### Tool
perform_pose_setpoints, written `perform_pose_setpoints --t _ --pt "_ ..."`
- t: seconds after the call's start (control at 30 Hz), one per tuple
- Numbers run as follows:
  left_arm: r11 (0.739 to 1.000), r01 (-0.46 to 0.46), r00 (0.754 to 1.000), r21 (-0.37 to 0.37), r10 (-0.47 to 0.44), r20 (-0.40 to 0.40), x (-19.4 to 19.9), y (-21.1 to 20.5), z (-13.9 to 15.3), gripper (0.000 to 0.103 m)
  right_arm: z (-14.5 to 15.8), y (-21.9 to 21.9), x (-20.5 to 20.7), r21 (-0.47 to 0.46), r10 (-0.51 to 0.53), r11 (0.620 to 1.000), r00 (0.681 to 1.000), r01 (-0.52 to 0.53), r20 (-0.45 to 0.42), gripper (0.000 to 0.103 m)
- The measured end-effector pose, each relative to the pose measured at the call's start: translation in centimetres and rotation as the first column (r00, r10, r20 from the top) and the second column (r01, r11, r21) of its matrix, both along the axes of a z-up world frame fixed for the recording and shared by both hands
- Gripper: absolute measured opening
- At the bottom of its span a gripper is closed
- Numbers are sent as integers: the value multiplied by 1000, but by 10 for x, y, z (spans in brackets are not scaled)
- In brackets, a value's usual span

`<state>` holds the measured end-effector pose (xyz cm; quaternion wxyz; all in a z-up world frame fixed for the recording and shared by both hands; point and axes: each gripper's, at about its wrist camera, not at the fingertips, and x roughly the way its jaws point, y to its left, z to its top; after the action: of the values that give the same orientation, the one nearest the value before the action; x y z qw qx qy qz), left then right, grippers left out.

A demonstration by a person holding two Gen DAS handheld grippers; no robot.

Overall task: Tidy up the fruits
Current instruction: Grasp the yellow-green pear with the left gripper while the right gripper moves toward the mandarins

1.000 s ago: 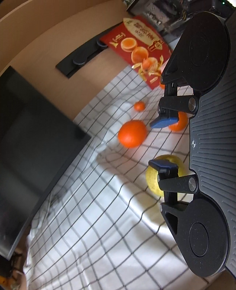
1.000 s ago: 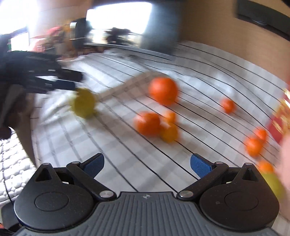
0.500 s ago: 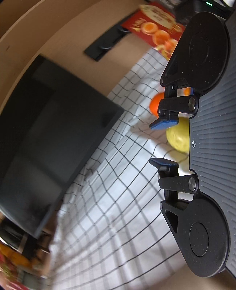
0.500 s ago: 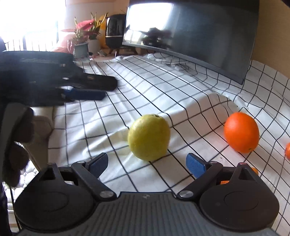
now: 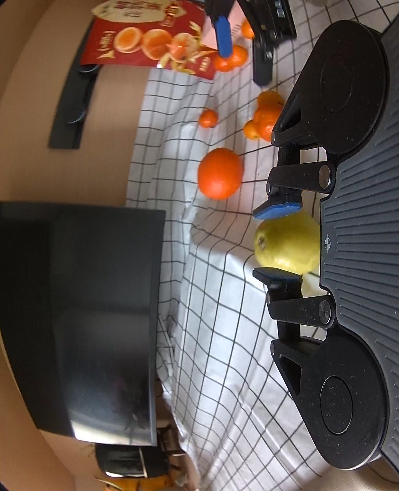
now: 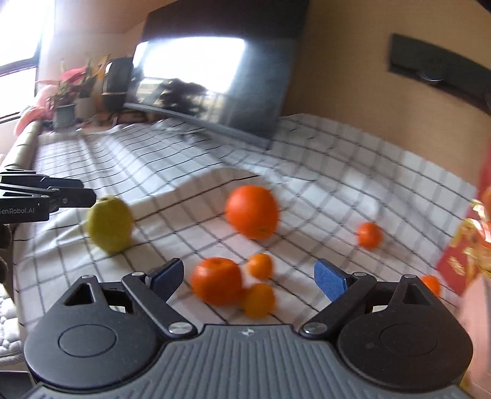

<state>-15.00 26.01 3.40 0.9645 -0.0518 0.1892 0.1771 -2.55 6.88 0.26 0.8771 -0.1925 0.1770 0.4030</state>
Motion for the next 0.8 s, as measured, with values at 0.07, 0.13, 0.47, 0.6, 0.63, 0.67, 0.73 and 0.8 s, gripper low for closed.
perform_pose_setpoints --t 0.07,0.13,0.47,0.6,0.63,0.67,0.73,0.8 --pt "1000 11 999 9 -11 -32 9 -8 -4 43 -2 -11 3 18 -16 1000 1000 16 -12 93" --pt "999 11 999 38 -10 -42 13 -16 -8 53 -6 -22 5 36 -25 999 999 26 -35 93" --pt "998 -61 998 16 61 -21 20 -7 -9 64 -31 -34 11 11 -57 998 991 58 -118 93" --pt "994 -107 994 -15 107 -25 27 7 -10 63 -32 -31 10 -4 -45 999 992 45 -116 93" --pt "993 -113 993 -20 113 -29 28 10 -11 63 -32 -31 8 -8 -45 999 993 44 -111 93" --pt "993 -118 992 -25 117 -36 30 13 -12 63 -32 -30 7 -11 -44 999 993 43 -108 93" --pt "991 -131 991 -24 129 -46 32 17 -16 63 -32 -30 8 -15 -42 999 993 41 -107 93" --pt "988 -149 987 -26 148 -56 33 22 -19 65 -32 -29 8 -17 -43 999 993 41 -108 93"
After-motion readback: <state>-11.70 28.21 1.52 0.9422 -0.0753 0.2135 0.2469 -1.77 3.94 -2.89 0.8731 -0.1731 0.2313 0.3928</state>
